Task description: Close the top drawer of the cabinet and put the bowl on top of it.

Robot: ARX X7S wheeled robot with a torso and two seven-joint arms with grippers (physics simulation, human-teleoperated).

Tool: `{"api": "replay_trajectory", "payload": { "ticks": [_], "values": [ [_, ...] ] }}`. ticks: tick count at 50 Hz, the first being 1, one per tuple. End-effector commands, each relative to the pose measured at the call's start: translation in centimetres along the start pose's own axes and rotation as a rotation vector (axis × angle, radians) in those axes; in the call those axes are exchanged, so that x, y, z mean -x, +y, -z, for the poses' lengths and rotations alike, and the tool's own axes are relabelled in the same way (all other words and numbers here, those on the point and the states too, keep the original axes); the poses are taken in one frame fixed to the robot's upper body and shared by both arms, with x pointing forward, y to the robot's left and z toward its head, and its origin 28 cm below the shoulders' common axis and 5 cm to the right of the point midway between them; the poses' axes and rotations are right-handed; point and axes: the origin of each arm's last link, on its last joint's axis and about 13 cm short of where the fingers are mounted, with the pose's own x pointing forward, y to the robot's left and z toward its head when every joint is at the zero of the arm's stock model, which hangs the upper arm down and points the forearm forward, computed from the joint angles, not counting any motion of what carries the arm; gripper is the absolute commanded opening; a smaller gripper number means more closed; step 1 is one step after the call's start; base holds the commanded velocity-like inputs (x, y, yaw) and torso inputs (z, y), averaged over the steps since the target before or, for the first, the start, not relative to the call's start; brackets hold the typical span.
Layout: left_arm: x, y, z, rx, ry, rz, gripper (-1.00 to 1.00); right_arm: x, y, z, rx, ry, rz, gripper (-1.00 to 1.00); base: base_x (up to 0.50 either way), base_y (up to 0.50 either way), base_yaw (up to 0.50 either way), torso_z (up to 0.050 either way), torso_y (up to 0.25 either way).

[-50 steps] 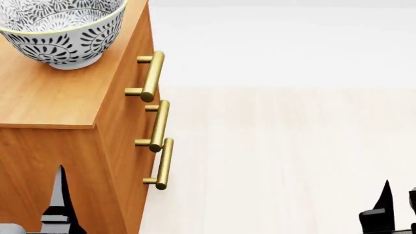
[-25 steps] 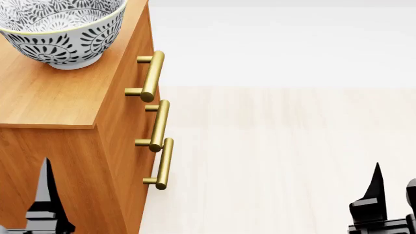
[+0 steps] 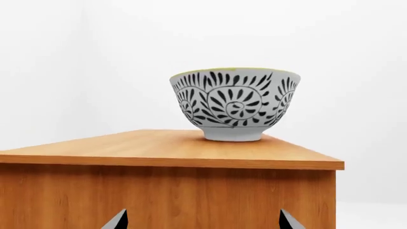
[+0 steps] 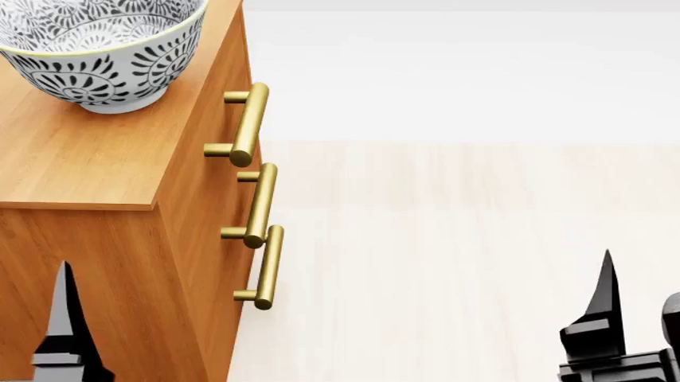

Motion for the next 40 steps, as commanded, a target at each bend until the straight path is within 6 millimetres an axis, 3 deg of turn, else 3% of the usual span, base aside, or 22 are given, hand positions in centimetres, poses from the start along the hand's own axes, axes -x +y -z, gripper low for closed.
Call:
{"api": "replay_trajectory", "payload": {
  "ticks": [1, 40],
  "values": [
    [0.1, 0.1, -0.3, 0.004, -0.015, -0.004, 1.00, 0.4, -0.1, -0.5, 0.001, -0.024, 0.002, 1.00, 0.00, 0.00, 0.00, 0.000, 0.000],
    [0.2, 0.9, -2.0, -0.003, -0.073, -0.050, 1.00, 2.1, -0.4, -2.6, 0.004, -0.124, 0.003, 1.00, 0.00, 0.00, 0.00, 0.000, 0.000]
  ]
}}
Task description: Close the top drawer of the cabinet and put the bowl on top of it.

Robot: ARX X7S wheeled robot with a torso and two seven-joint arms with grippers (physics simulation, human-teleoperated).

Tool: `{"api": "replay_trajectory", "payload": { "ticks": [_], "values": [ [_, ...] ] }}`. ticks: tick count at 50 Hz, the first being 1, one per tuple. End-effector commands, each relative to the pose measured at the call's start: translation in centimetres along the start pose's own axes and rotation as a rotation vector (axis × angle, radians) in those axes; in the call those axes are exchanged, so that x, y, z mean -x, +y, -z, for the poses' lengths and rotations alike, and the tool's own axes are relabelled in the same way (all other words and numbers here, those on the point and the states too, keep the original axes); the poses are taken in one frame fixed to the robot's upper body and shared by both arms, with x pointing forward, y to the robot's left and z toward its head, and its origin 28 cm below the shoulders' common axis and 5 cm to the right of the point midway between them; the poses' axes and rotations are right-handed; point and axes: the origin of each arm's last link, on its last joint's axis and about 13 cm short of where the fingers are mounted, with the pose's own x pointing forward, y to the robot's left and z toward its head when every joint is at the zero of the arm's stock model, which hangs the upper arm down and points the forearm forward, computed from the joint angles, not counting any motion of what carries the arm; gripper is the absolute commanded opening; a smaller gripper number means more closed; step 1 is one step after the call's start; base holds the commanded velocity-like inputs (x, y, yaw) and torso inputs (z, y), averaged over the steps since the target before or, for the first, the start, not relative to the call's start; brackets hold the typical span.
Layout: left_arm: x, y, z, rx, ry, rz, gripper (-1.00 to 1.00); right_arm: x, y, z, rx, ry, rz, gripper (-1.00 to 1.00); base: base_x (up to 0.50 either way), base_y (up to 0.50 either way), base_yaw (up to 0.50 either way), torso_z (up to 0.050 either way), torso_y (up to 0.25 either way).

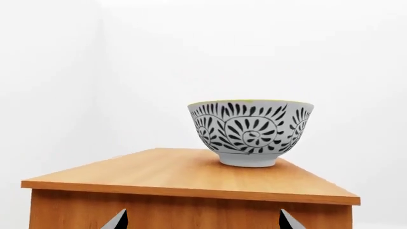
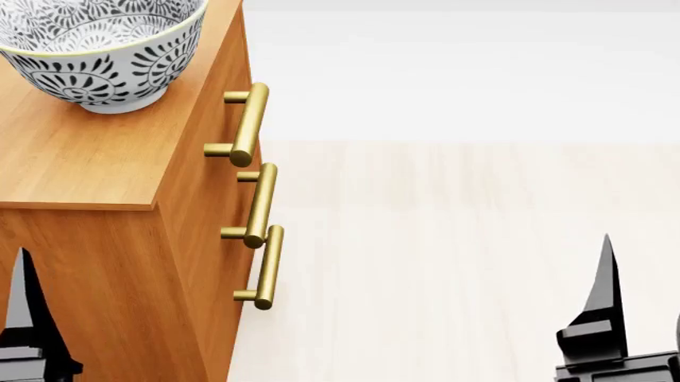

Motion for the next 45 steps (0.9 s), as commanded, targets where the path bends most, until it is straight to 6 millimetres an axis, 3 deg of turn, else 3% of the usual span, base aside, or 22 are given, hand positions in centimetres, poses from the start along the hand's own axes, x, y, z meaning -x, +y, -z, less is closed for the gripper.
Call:
{"api": "replay_trajectory", "payload": {
  "ticks": [1, 45],
  "values": [
    [0.0, 0.2, -0.4, 0.001, -0.016, -0.010, 1.00, 0.4, -0.1, -0.6, 0.002, -0.027, -0.001, 1.00, 0.00, 0.00, 0.00, 0.000, 0.000],
    [0.7, 1.0, -3.0, 0.025, -0.101, -0.041, 1.00, 1.6, 0.4, -4.4, 0.011, -0.157, 0.028, 1.00, 0.00, 0.00, 0.00, 0.000, 0.000]
  ]
}}
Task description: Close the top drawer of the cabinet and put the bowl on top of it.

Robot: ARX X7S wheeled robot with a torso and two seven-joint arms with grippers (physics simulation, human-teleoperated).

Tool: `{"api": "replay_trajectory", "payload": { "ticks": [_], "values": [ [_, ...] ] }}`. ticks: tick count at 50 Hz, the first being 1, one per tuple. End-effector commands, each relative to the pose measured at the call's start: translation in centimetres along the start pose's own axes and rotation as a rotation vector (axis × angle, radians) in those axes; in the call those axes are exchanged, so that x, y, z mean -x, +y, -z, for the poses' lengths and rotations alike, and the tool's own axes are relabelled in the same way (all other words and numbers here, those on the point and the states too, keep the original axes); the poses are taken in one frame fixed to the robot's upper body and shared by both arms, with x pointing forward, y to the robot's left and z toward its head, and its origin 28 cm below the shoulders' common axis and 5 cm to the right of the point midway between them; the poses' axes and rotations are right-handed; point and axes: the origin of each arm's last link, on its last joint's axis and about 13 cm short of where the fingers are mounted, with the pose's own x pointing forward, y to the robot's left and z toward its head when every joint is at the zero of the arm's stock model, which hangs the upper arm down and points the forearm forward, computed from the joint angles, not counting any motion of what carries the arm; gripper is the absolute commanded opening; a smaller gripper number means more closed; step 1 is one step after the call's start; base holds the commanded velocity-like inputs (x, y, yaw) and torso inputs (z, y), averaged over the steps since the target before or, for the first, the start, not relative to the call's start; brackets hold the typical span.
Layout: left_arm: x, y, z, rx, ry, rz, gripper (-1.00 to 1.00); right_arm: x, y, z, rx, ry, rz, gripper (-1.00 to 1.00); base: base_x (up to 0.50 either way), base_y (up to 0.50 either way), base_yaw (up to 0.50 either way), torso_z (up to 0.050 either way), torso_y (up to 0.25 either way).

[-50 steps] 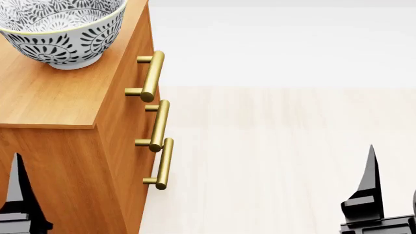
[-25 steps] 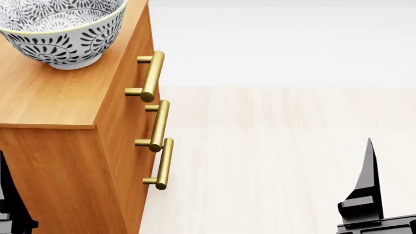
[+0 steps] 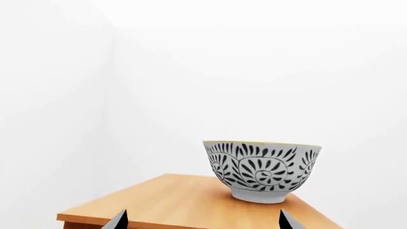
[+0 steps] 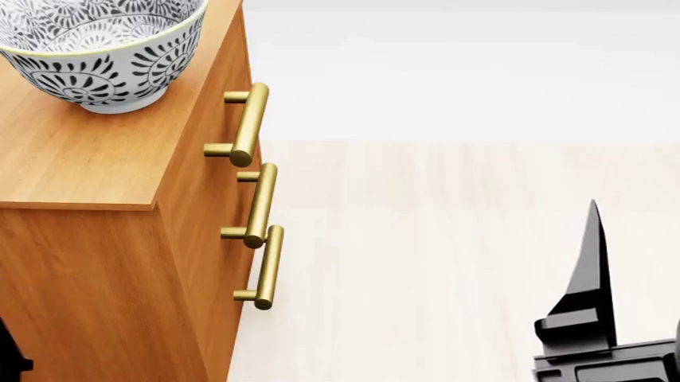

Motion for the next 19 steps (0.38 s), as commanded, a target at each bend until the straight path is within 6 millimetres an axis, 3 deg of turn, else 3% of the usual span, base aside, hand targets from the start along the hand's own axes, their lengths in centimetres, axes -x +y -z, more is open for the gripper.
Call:
{"api": "replay_trajectory", "payload": {
  "ticks": [1, 19],
  "values": [
    [0.1, 0.2, -0.5, 0.005, -0.019, -0.008, 1.00, 0.3, 0.2, -1.1, 0.005, -0.039, 0.010, 1.00, 0.00, 0.00, 0.00, 0.000, 0.000],
    [0.3, 0.3, -1.1, 0.009, -0.041, -0.012, 1.00, 0.6, 0.2, -2.5, 0.020, -0.082, 0.009, 1.00, 0.00, 0.00, 0.00, 0.000, 0.000]
  ]
}}
